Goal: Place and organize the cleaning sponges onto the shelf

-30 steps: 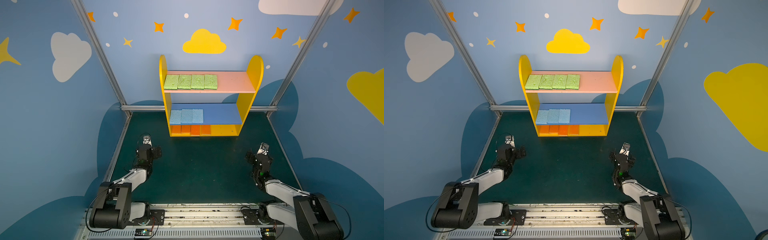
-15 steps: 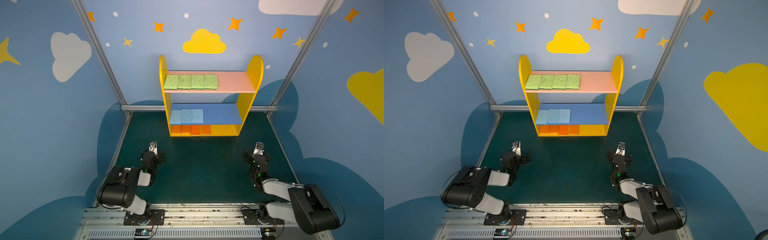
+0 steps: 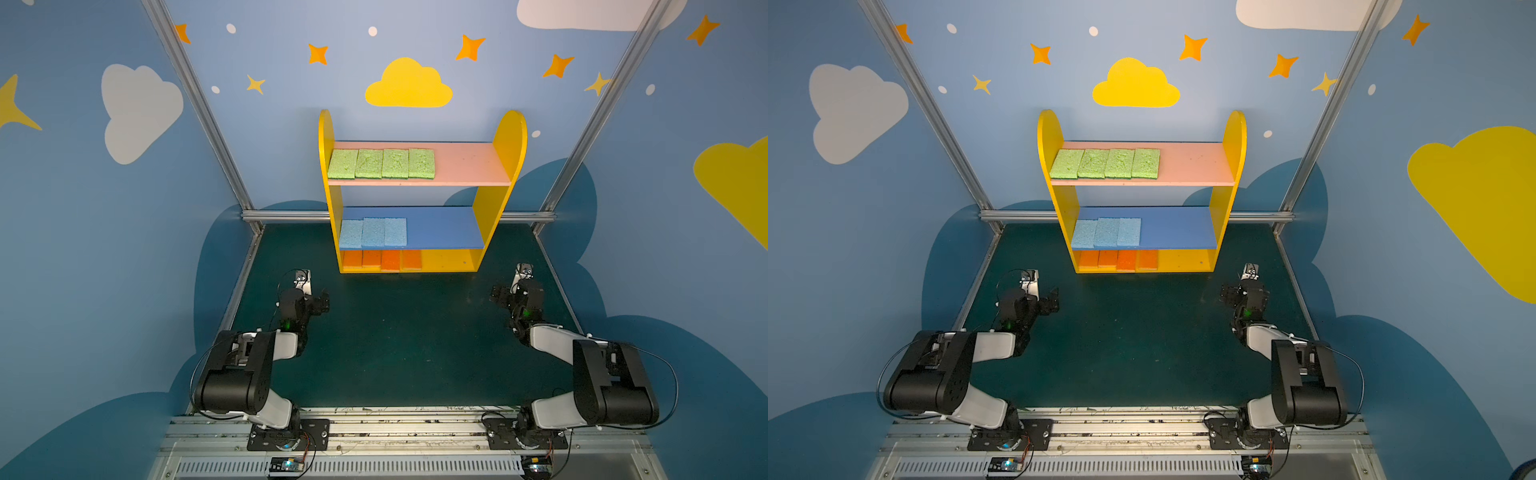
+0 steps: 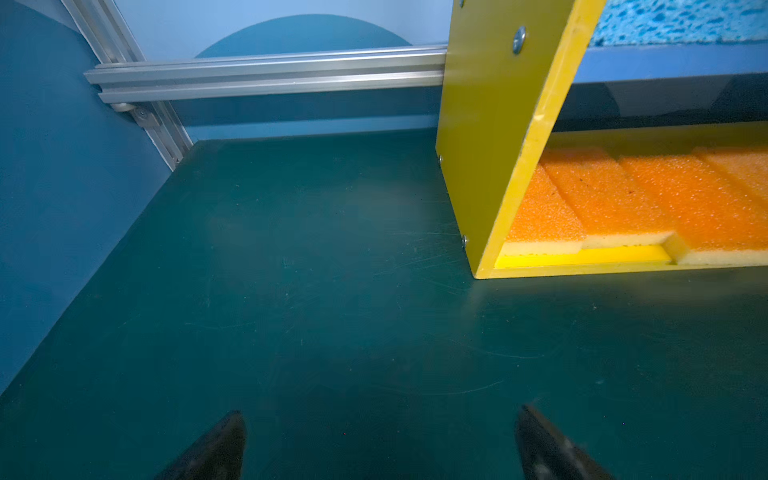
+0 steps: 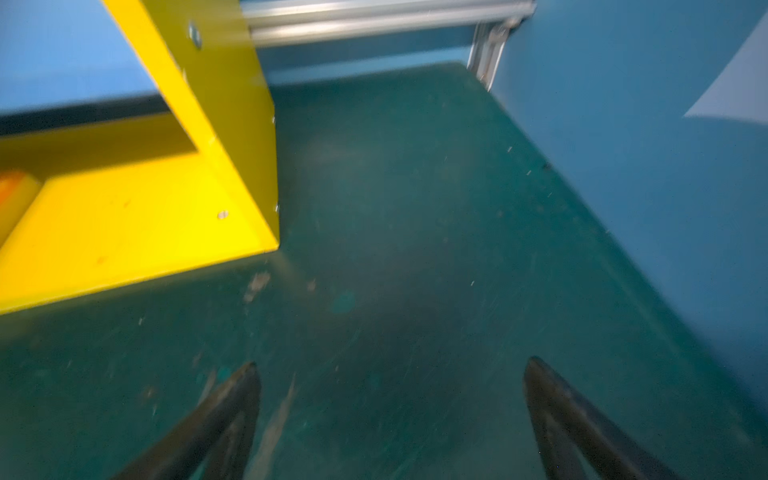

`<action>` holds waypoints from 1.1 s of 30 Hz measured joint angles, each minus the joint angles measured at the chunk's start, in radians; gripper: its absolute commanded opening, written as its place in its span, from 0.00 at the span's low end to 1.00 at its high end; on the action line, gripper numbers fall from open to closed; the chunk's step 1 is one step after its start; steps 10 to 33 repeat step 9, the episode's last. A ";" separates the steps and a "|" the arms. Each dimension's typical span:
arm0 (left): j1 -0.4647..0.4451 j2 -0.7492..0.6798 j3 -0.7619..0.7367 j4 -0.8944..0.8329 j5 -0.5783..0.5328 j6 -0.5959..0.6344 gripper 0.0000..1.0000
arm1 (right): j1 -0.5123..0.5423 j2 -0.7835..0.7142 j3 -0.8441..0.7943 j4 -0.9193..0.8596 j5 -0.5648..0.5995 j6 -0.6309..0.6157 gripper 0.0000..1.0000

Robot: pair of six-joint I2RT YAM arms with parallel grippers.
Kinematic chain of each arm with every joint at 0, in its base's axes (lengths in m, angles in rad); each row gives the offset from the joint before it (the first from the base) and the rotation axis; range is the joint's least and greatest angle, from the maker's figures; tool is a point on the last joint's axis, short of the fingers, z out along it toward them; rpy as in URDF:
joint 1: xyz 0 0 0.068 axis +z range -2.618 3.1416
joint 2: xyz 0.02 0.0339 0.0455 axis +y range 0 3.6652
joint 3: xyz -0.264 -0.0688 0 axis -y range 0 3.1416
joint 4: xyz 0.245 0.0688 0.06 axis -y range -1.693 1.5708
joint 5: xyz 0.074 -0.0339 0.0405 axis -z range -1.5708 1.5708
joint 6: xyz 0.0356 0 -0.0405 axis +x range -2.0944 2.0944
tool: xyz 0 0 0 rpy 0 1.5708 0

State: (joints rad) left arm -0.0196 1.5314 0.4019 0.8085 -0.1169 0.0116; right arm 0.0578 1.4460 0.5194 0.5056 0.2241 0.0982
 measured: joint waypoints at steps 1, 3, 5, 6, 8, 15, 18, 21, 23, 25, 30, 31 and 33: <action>0.000 0.000 -0.002 -0.001 0.002 0.000 1.00 | 0.003 0.000 0.000 -0.012 -0.005 0.002 0.97; -0.001 0.000 -0.004 -0.001 0.002 0.000 1.00 | 0.006 0.000 0.000 -0.023 -0.009 0.003 0.97; -0.001 0.000 -0.004 0.000 0.003 0.000 1.00 | 0.009 0.000 0.000 -0.031 -0.010 0.003 0.97; -0.001 0.000 -0.004 0.000 0.003 0.000 1.00 | 0.010 0.000 0.000 -0.034 -0.012 0.003 0.97; -0.001 0.000 -0.004 -0.001 0.003 0.000 1.00 | 0.009 0.000 0.000 -0.040 -0.018 0.003 0.97; -0.001 0.000 -0.004 -0.001 0.004 0.000 1.00 | 0.009 0.000 0.000 -0.042 -0.020 0.003 0.97; -0.001 0.000 -0.004 -0.001 0.004 0.000 1.00 | 0.009 0.000 0.000 -0.042 -0.020 0.003 0.97; -0.001 0.000 -0.004 -0.001 0.004 0.000 1.00 | 0.009 0.000 0.000 -0.042 -0.020 0.003 0.97; -0.001 0.000 -0.004 -0.001 0.004 0.000 1.00 | 0.009 0.000 0.000 -0.042 -0.020 0.003 0.97; -0.001 0.000 -0.004 -0.001 0.004 0.000 1.00 | 0.009 0.000 0.000 -0.042 -0.020 0.003 0.97; -0.001 0.000 -0.004 -0.001 0.004 0.000 1.00 | 0.009 0.000 0.000 -0.042 -0.020 0.003 0.97; -0.001 0.000 -0.004 -0.001 0.004 0.000 1.00 | 0.009 0.000 0.000 -0.042 -0.020 0.003 0.97; -0.001 0.000 -0.004 -0.001 0.004 0.000 1.00 | 0.009 0.000 0.000 -0.042 -0.020 0.003 0.97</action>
